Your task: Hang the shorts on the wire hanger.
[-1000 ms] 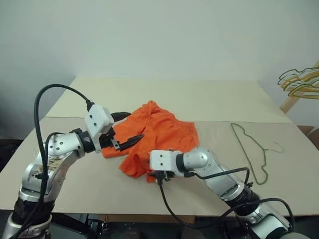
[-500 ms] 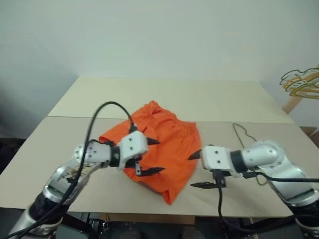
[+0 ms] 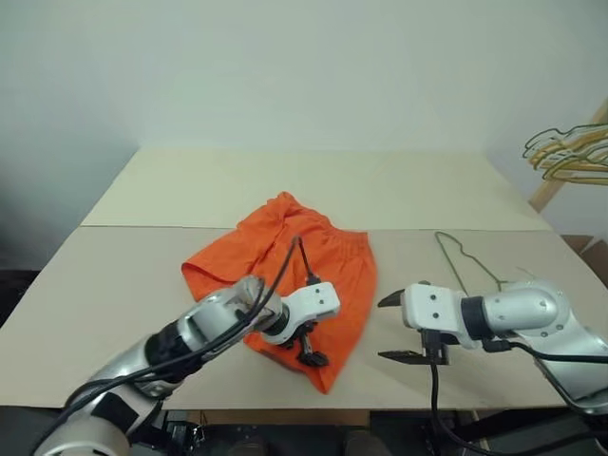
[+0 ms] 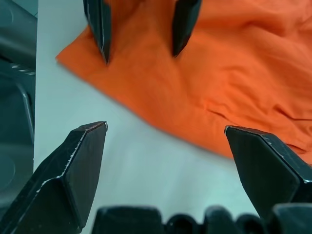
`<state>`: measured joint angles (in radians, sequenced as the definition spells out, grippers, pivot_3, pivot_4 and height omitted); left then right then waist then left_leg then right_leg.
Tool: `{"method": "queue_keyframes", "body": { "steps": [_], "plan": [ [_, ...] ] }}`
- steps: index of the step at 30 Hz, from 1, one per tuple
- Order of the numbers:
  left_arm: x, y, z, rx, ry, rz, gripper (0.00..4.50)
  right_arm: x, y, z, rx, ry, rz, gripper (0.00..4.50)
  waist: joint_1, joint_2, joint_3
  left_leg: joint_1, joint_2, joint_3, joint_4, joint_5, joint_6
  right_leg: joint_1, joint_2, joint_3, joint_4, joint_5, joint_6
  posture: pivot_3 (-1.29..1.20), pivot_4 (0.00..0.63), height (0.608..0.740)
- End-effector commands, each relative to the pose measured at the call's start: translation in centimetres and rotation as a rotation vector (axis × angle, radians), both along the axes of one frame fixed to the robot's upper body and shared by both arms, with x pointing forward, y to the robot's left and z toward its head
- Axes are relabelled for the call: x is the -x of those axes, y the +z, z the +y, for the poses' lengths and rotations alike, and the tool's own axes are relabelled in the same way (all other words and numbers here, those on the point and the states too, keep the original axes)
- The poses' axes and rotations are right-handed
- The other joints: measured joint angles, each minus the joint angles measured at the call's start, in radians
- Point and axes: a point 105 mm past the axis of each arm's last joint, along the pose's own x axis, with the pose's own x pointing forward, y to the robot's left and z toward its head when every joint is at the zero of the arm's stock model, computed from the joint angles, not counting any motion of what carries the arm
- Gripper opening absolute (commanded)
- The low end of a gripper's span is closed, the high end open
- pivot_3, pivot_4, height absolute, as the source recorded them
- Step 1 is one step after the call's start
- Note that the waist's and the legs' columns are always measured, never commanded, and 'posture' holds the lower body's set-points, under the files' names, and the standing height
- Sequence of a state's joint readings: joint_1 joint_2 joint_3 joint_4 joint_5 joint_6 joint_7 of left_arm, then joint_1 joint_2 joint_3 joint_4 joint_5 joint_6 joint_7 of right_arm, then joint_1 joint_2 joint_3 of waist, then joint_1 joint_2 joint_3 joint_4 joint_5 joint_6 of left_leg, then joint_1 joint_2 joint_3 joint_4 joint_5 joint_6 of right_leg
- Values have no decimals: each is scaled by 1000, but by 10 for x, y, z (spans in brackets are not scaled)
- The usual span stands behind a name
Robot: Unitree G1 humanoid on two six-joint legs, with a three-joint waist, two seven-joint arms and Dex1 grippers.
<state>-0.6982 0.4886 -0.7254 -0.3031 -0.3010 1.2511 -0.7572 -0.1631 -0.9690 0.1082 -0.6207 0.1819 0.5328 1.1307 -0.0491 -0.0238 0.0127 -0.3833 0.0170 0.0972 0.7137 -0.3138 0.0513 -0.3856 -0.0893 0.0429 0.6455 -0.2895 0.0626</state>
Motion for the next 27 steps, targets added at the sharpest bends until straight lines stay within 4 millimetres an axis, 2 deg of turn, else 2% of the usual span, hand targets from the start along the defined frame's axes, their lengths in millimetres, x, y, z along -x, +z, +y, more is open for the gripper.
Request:
{"method": "queue_keyframes", "body": {
  "steps": [1, 6, 14, 15, 19, 22, 25, 27],
  "plan": [
    [-5, -12, 1, -71, 19, -25, 4500, -1, 11, -1, -2, -12, -53, 4451, 3, 1, 0, 0, 0, 0, 0, 0, 0, 0, 0, 0, 0, 0, 0, -159, 0, 740],
    [-5, -19, 6, -103, 10, -57, 2844, -2, 13, -2, -12, -29, -65, 4500, 5, 5, -4, 1, 0, 0, 0, 0, 0, 2, 0, 0, 0, 0, 0, -159, 0, 740],
    [-7, -24, 41, -154, 43, -79, 191, -3, 14, -2, -18, -42, -77, 4500, -13, 8, -7, 3, 1, 0, -1, 0, 0, 2, 1, 1, 1, 0, 0, -154, 0, 740],
    [-7, -23, 46, -156, 30, -100, 36, -3, 14, -3, -18, -42, -78, 4500, -16, 8, -7, 5, 1, 0, -1, 0, 0, 4, 1, 1, 1, 0, -1, -153, 0, 740],
    [-9, -14, 66, -131, -86, -203, 36, -6, 14, -4, -20, -47, -85, 4500, -30, 8, -7, 12, 1, -1, -4, 0, 0, 9, 2, 3, 0, -1, -2, -147, 0, 740],
    [-15, -6, 91, -144, -124, -272, 36, -12, 15, -4, -26, -59, -114, 4500, -30, 9, -6, 16, 2, -2, -5, 0, 0, 13, 2, 2, 0, -2, -4, -143, 0, 740],
    [-21, 8, 122, -132, -142, -355, 36, -33, 13, 1, -17, -57, -267, 4500, -32, 8, -6, 16, 2, -2, -5, 0, 0, 13, 1, 1, 0, -2, -4, -122, 0, 740],
    [-18, 19, 136, -92, -158, -369, 36, -47, 9, 6, -9, -53, -357, 4500, -35, 8, -6, 16, 3, -2, -5, 0, -1, 12, 0, 1, 0, -2, -4, -109, 0, 740]
  ]
}}
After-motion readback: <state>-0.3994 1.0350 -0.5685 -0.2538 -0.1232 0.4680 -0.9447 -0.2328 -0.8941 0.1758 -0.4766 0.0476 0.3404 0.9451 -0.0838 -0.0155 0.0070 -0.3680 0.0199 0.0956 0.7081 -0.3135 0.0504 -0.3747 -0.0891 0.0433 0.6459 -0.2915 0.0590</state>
